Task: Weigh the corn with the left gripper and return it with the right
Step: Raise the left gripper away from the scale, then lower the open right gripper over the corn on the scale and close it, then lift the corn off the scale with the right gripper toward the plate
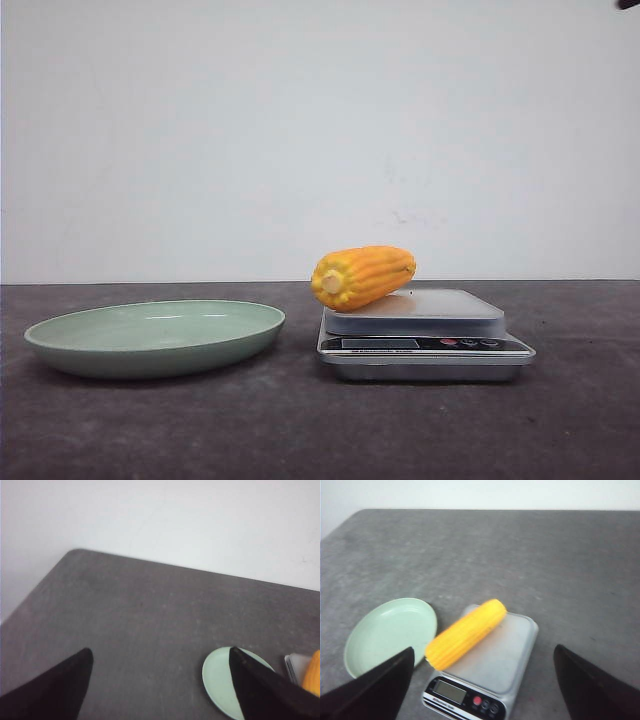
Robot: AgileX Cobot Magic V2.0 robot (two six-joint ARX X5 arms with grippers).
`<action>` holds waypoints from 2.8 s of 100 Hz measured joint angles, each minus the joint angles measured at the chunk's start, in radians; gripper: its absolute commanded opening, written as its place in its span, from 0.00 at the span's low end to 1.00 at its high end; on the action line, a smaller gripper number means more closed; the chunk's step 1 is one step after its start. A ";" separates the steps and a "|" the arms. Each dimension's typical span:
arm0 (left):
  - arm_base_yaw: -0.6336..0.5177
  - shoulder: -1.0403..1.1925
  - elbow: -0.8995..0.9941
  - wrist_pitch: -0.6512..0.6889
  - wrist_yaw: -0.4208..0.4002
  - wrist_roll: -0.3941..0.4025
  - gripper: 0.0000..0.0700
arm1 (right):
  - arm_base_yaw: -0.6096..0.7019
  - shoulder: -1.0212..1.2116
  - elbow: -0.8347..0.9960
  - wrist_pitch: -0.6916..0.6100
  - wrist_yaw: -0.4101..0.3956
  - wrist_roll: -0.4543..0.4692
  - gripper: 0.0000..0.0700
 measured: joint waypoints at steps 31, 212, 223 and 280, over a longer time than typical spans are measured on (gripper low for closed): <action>0.011 -0.192 -0.209 -0.001 0.087 -0.104 0.73 | 0.185 0.205 0.027 0.128 0.122 0.047 0.90; 0.011 -0.190 -0.306 -0.001 0.178 0.001 0.73 | 0.329 0.897 0.307 0.003 0.362 0.243 0.00; 0.011 -0.190 -0.306 -0.001 0.178 0.003 0.73 | 0.329 0.853 0.299 -0.004 0.367 0.241 0.00; 0.011 -0.190 -0.307 0.000 0.178 0.003 0.73 | 0.539 0.737 0.423 0.135 0.311 0.180 0.00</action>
